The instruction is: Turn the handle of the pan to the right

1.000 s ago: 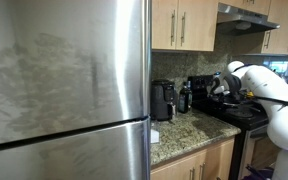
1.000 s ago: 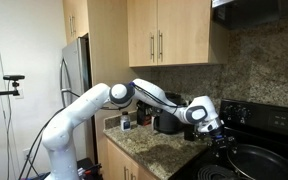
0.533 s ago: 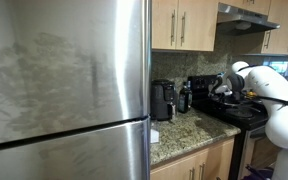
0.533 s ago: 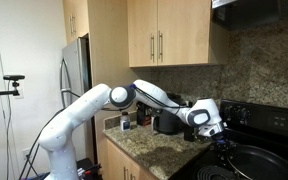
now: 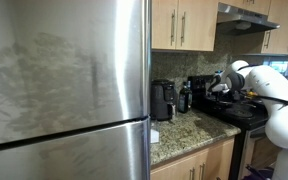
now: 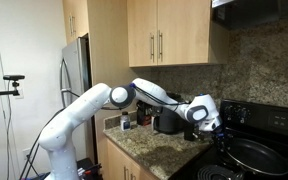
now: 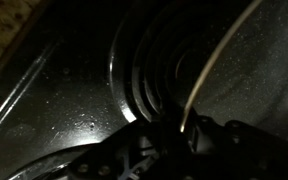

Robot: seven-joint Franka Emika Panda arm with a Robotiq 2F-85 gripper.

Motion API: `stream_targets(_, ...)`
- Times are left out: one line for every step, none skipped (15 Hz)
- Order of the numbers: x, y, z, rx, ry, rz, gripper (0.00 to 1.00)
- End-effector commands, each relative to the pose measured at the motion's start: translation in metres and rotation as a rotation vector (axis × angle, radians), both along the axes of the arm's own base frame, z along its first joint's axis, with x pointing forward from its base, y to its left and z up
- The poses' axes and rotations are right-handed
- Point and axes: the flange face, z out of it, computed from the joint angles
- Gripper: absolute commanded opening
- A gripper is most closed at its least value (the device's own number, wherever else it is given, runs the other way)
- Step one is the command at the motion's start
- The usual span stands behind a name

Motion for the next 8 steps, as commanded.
stream_targets(0.018,0.035,0.014,-0.039,0.013,0.179,0.00)
stream_targets(0.020,0.045,0.008,-0.034,0.031,0.218,0.00)
stream_targets(0.021,0.052,0.005,-0.033,0.053,0.250,0.00)
stream_targets(0.018,0.058,0.000,-0.036,0.084,0.265,0.00)
stream_targets(0.014,0.064,-0.003,-0.031,0.110,0.276,0.00)
stream_targets(0.010,0.067,-0.005,-0.031,0.141,0.287,0.00)
stream_targets(0.007,0.071,-0.004,-0.013,0.149,0.308,0.00)
stream_targets(0.005,0.075,-0.001,0.001,0.150,0.331,0.00)
